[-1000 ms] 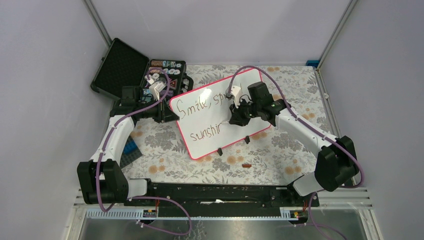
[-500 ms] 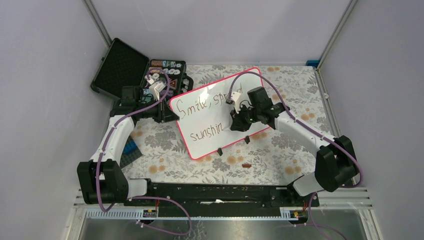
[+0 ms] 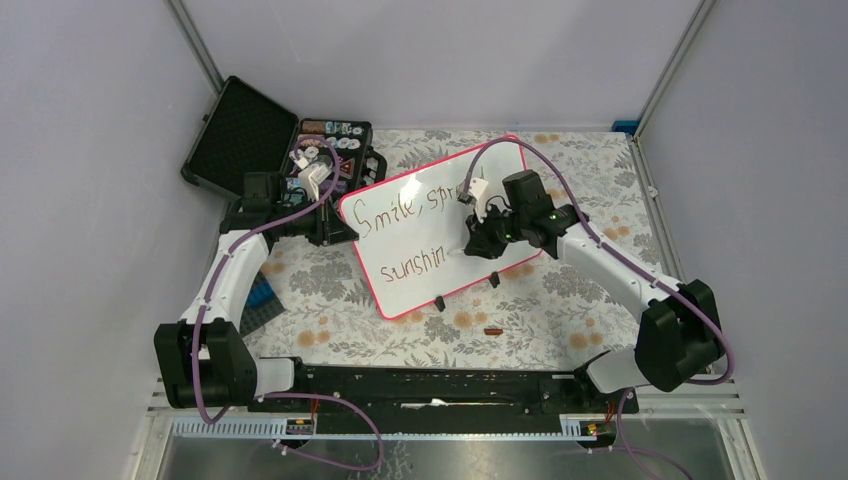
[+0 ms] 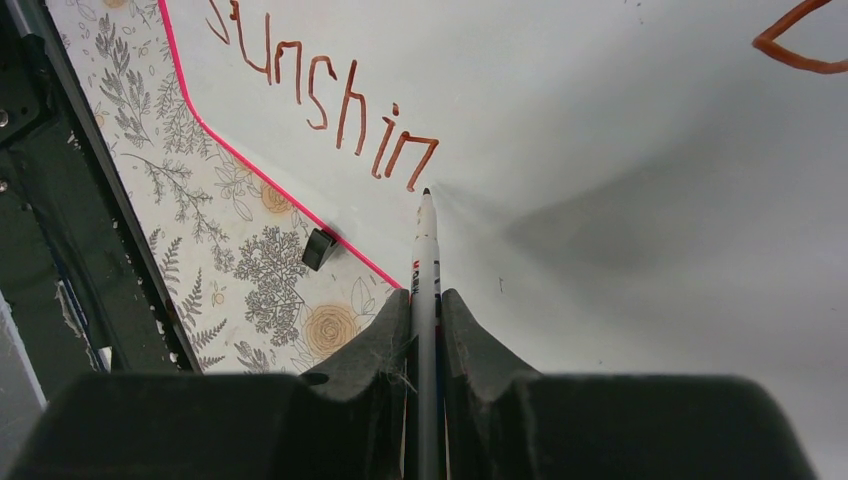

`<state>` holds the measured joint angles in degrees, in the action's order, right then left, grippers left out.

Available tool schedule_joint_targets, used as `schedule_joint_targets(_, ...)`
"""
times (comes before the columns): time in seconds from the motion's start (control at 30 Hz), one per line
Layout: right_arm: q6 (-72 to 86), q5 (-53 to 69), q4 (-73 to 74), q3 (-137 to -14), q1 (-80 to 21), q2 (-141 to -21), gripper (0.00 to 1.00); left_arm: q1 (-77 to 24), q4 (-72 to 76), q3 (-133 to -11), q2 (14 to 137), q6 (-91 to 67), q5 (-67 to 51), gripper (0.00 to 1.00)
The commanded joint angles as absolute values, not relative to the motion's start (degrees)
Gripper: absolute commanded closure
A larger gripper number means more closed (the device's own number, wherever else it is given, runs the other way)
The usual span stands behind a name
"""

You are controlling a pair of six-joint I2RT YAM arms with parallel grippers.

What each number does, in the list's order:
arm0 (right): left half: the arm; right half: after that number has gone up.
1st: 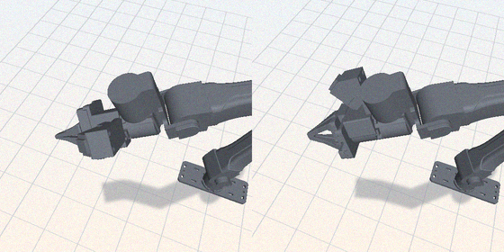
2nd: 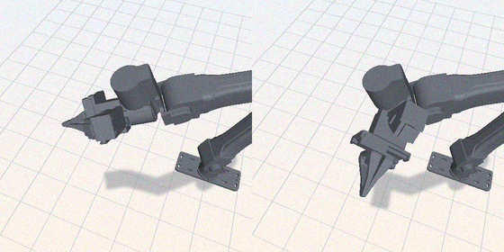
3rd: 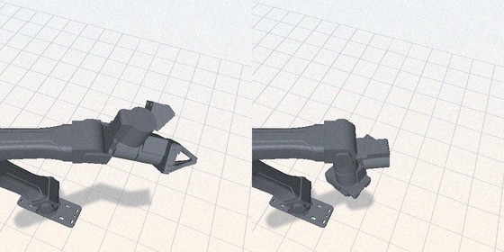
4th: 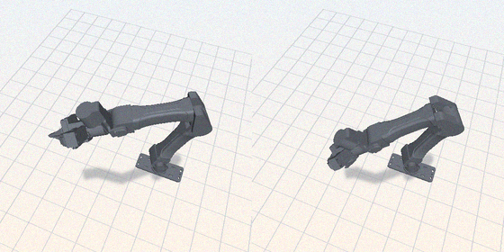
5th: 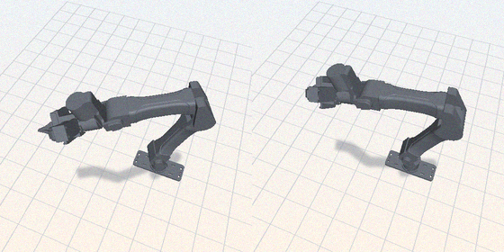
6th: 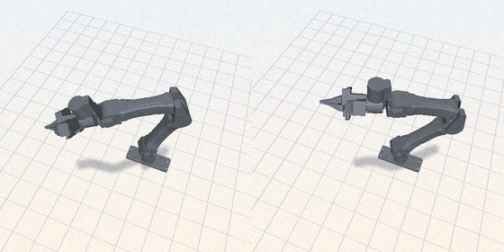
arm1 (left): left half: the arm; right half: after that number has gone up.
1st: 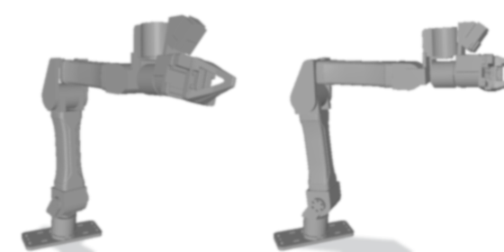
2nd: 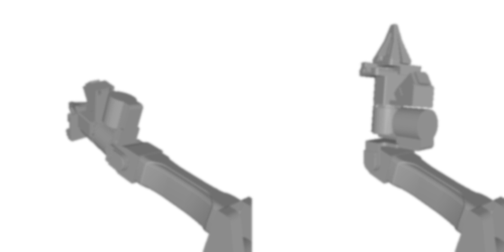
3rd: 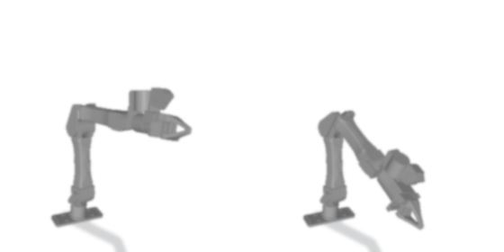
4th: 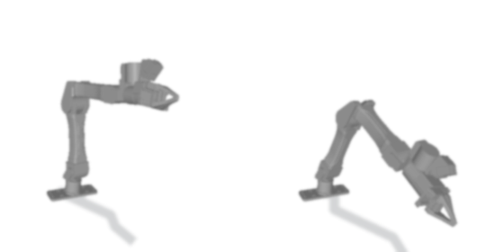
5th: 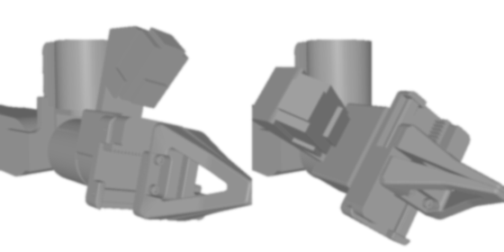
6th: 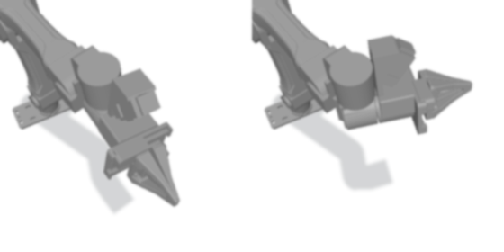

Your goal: Write a sentence on the whiteboard

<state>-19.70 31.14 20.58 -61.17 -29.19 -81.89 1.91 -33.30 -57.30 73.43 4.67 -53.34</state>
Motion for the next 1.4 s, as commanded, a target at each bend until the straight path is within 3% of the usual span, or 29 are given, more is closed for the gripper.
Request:
schedule_joint_targets(0.0, -20.21, 31.80, 20.68, -64.03, -28.72, -81.49, 1.00, 0.79, -32.43, -58.45, 73.27, 8.44, -50.77, 1.00)
schedule_joint_targets(1.37, -22.36, 29.18, 21.40, -67.13, -24.61, -84.01, 1.00, 0.79, -32.43, -58.67, 73.48, 8.34, -50.80, 1.00)
